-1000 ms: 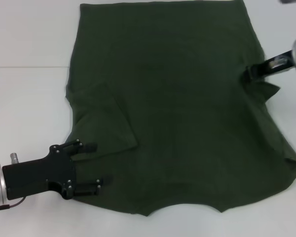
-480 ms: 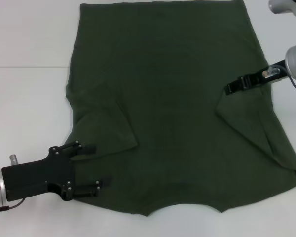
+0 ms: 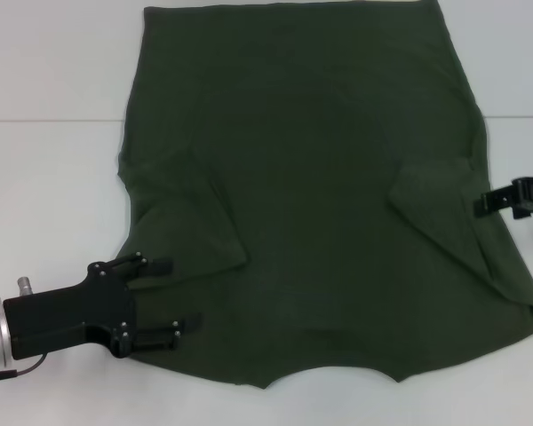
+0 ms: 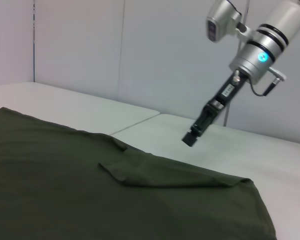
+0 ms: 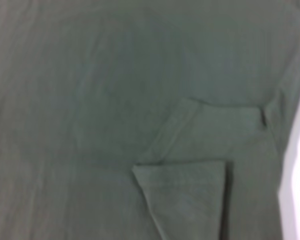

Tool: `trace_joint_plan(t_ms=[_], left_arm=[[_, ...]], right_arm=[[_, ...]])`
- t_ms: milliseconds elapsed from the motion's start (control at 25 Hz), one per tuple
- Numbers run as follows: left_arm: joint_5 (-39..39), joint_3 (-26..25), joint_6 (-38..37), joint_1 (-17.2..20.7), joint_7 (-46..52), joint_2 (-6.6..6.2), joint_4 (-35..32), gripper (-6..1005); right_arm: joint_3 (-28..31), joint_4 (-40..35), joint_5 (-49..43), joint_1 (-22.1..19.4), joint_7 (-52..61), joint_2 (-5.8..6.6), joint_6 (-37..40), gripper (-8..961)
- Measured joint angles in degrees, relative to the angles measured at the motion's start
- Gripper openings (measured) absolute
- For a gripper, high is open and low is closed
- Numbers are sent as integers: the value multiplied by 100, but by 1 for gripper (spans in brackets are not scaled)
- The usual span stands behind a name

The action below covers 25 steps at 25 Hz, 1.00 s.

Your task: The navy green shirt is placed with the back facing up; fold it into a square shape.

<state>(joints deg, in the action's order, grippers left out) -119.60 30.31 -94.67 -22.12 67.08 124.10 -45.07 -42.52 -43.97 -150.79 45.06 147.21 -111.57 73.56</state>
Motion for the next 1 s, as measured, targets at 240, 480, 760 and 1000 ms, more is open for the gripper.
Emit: trace_joint_plan(t_ms=[240,480,760,1000], left_arm=[[4,0,57,-12,2,-1,-2,905],[7,1,57,-12,5,-8,-3,905],[7,1,65,-11,7,-9,-10,905],[7,12,137,-18,7,-9,-2,904]], right_arm=[[108,194,3,-85,1,16,-17,736],[64,454,7,7,-8,-20,-160,735],[97,672,11,26,-45,-41,-282,735],[94,743,24,51,-56,-73,-355,734]])
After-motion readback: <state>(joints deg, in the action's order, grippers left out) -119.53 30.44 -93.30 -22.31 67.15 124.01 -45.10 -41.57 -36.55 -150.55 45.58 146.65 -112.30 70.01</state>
